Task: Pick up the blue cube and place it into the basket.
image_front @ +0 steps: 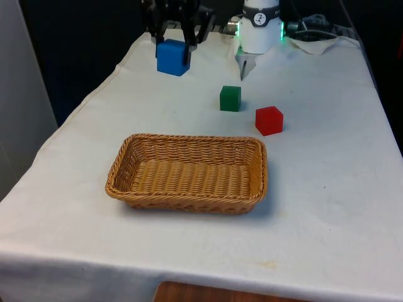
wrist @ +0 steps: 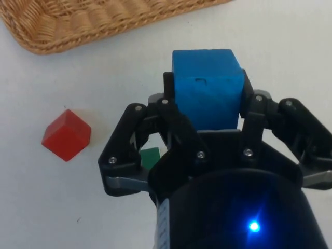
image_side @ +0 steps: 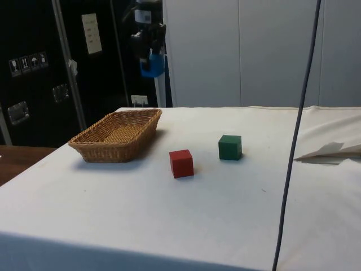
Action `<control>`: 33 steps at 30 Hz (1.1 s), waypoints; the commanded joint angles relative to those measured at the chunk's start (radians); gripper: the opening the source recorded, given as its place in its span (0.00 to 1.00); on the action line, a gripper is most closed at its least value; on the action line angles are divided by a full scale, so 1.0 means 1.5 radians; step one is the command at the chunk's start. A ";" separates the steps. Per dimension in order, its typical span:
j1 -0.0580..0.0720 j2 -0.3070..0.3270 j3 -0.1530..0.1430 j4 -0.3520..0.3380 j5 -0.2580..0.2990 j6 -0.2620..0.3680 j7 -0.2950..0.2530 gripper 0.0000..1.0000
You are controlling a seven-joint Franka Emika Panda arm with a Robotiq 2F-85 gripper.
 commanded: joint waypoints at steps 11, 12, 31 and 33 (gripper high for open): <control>-0.003 0.054 0.011 0.046 0.033 -0.007 -0.055 0.01; -0.003 0.063 0.013 0.054 0.037 -0.008 -0.063 0.01; -0.005 0.156 0.028 0.145 0.075 -0.025 -0.135 0.01; -0.005 0.167 0.029 0.156 0.081 -0.029 -0.143 0.01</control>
